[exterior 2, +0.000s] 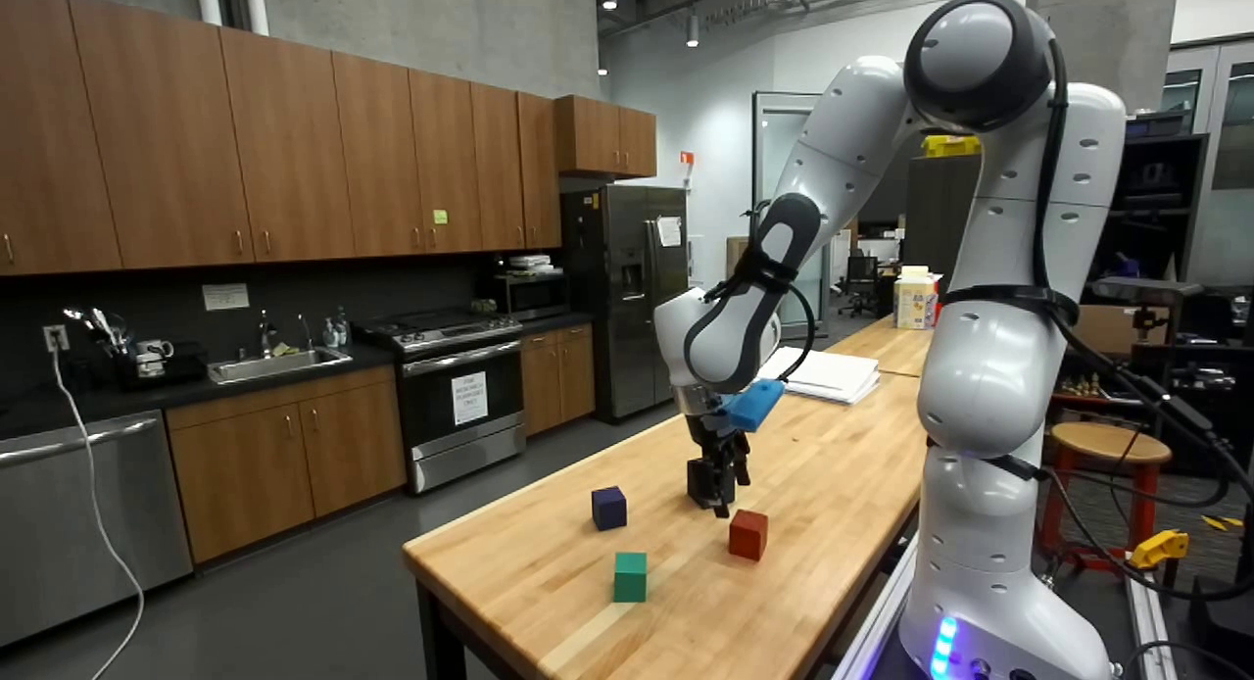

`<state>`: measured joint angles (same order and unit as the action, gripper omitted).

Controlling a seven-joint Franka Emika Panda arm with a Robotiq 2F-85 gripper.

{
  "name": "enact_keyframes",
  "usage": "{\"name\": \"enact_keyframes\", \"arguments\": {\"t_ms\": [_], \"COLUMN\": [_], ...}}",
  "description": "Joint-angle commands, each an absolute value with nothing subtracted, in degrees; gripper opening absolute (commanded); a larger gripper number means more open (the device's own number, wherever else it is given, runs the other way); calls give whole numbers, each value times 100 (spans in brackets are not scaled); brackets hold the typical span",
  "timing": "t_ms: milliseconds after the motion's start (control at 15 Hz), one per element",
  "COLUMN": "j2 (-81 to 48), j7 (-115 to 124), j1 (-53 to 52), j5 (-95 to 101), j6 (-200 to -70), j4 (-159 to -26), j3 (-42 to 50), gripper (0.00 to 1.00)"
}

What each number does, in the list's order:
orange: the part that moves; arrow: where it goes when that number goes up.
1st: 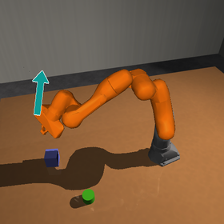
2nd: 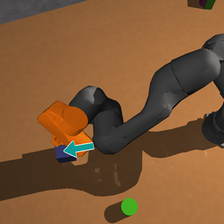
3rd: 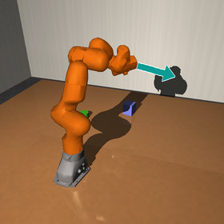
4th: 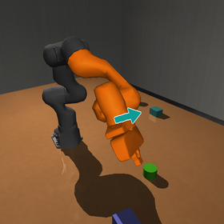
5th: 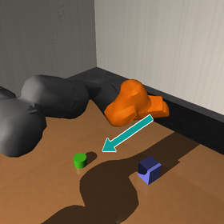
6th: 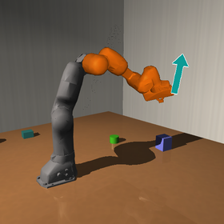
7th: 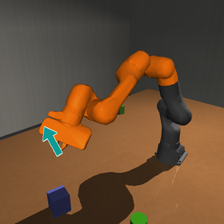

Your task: Put the red cube on top of the black cube to the left

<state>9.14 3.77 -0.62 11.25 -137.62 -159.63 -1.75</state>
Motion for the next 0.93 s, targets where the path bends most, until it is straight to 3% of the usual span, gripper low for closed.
{"name": "enact_keyframes", "arguments": {"t_ms": [0,867], "j2": [915,845], "j7": [373,277], "j1": [-47,-44], "j5": [1117,1047], "j6": [-13753,-13822], "j4": [-15957,-15957], "j3": [-193,-159], "gripper": [100,100]}}
